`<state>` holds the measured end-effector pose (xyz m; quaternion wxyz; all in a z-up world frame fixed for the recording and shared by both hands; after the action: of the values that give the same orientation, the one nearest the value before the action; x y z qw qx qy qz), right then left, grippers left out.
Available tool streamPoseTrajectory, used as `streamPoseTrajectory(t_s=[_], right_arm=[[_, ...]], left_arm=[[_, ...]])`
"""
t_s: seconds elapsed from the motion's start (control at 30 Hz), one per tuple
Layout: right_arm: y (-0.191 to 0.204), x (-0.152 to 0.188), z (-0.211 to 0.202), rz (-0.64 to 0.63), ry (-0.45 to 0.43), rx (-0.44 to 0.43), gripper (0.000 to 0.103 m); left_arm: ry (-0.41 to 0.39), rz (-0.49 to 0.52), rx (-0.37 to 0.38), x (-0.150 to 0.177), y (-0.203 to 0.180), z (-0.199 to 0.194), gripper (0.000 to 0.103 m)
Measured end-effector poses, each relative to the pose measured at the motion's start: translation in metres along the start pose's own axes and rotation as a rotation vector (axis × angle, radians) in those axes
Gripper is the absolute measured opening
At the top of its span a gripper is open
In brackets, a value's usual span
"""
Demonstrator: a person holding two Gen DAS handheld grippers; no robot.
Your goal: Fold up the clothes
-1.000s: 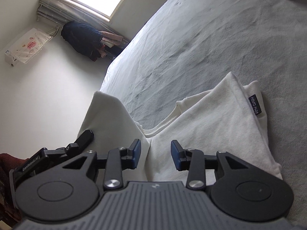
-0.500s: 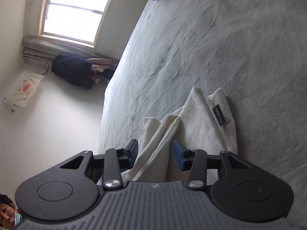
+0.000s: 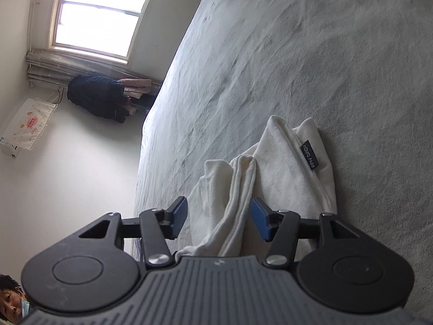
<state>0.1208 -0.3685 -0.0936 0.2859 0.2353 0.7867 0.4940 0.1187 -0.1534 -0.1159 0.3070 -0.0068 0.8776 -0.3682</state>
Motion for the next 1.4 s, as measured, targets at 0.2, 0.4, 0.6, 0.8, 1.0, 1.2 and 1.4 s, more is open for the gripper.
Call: streamPoseTrajectory(t_s=[0.2,0.4,0.6,0.8,1.0,1.2,1.4], right_arm=[[0.006,0.013,0.019,-0.170,0.004,0.115,0.057],[0.013,0.021,0.021,-0.270,-0.013,0.136,0.020],[0.042,0.011,0.007,-0.338,-0.045,0.040,0.020],[0.033,-0.007,0.005,-0.308,-0.059,0.033,0.019],[0.016,-0.019,-0.003,-0.261,-0.066,0.054,0.019],[0.002,-0.021,-0.006,-0.235,-0.061,0.085,0.019],[-0.007,-0.024,-0.005,-0.257,-0.049,0.126,0.020]], left_arm=[[0.003,0.150,-0.018,0.017,-0.017,0.007,0.022],[-0.010,0.118,0.028,0.005,-0.014,-0.010,0.022],[-0.111,0.139,0.058,-0.012,-0.016,-0.041,0.022],[-0.145,0.164,-0.002,-0.016,-0.010,-0.035,0.022],[-0.120,0.223,-0.030,-0.007,-0.013,-0.018,0.022],[-0.093,0.253,-0.031,0.001,-0.016,-0.007,0.022],[-0.059,0.303,-0.032,0.013,-0.020,0.002,0.022]])
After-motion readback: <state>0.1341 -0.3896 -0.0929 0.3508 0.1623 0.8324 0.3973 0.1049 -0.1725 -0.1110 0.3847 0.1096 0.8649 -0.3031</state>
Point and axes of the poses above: each gripper's, at about its wrist camera, not at the fingertips, and z roughly the way its jaws point, y to its left, x to its underside, the point moved 6 cm from there along z, roughly the way its jaws point, and after that the axes turned 5 degrees about -x, right-handed, at the moved point
